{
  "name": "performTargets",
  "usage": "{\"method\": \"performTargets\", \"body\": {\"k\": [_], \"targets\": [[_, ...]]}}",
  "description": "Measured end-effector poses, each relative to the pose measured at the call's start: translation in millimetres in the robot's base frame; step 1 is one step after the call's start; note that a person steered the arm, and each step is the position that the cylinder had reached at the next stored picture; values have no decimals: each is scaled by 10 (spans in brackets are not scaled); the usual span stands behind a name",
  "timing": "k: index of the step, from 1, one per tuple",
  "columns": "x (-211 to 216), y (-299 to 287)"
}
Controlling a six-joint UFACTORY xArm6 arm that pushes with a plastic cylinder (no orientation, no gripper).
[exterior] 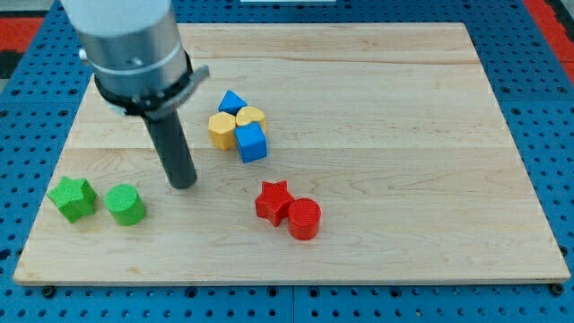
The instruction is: Separate the yellow blocks from the blue blocks
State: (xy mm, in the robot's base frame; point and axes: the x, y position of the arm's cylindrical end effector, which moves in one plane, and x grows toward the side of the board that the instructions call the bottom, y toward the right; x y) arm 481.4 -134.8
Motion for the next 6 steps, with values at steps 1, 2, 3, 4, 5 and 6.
{"method": "performTargets", "body": {"k": [1,2,3,4,5,6], "targets": [[-169,59],[-251,160],[-411,103],[-565,34],[-608,53],[-614,429]]}}
